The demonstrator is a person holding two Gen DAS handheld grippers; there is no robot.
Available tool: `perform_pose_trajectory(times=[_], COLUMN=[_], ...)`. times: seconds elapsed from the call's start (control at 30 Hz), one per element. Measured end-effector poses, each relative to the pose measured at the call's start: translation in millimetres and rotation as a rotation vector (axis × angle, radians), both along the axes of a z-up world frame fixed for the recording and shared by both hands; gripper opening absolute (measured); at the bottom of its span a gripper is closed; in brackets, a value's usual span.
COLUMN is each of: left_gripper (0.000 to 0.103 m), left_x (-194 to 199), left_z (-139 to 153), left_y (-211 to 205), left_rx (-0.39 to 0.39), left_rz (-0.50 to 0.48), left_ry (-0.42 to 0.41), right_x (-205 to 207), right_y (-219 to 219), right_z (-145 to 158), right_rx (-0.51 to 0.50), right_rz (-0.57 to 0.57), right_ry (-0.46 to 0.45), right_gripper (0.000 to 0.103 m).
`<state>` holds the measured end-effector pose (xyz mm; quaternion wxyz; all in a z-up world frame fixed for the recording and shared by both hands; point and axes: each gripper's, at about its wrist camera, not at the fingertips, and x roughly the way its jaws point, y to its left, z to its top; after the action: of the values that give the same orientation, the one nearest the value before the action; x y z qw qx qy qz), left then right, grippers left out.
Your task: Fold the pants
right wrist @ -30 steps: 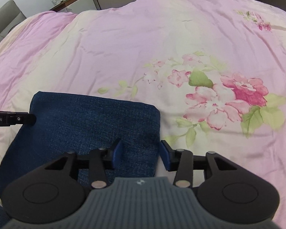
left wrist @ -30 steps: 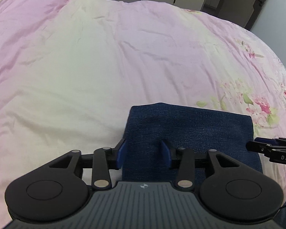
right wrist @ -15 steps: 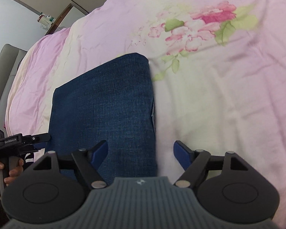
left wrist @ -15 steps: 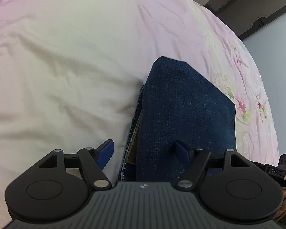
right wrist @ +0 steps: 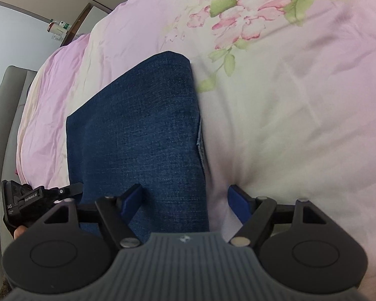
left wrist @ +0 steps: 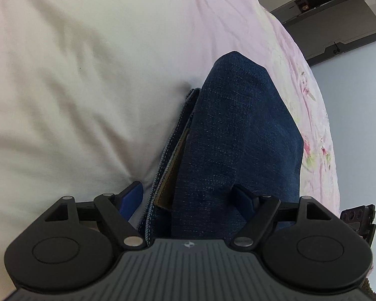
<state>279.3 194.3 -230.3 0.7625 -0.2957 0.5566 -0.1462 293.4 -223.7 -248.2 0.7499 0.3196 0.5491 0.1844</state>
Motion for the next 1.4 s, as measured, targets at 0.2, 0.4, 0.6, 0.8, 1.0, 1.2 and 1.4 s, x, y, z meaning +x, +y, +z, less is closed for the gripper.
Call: perform_pose_trajectory(times=[0.2, 0.4, 0.6, 0.8, 1.0, 1.2, 1.4], left_gripper=[0.08, 0.062, 0.039, 0.035, 0.034, 0.034, 0.034], left_x=[-5, -15, -30, -47, -67, -70, -54], left_z=[0, 1, 17, 32, 48, 82, 107], left_y=[-18, -17, -10, -11, 4, 25, 56], left_rx=[-0.005, -0.026, -0.044, -0.049, -0.098, -0.066, -0.01], left_rz=[0.018, 0.087, 0.15, 0.177, 0.236, 0.287, 0.303], left_ry=[-0.014, -0.027, -0.071, -0.104, -0.16, -0.229, -0.262], right_x=[10, 14, 8, 1, -4, 7, 32], right_y=[13, 19, 17, 9, 8, 31, 67], right_z=[-1, 4, 27, 60, 104, 135, 150], right_rx=[-0.018, -0.033, -0.058, -0.023, -0.038, -0.005, 0.041], right_rz=[0.019, 0.018, 0.021, 0.033, 0.091, 0.148, 0.202], right_ry=[-0.003, 0.021, -0.011, -0.053, -0.122, -0.194, -0.24], right_gripper=[0.066, 0.05, 0.031, 0.016, 0.015, 0.015, 0.015])
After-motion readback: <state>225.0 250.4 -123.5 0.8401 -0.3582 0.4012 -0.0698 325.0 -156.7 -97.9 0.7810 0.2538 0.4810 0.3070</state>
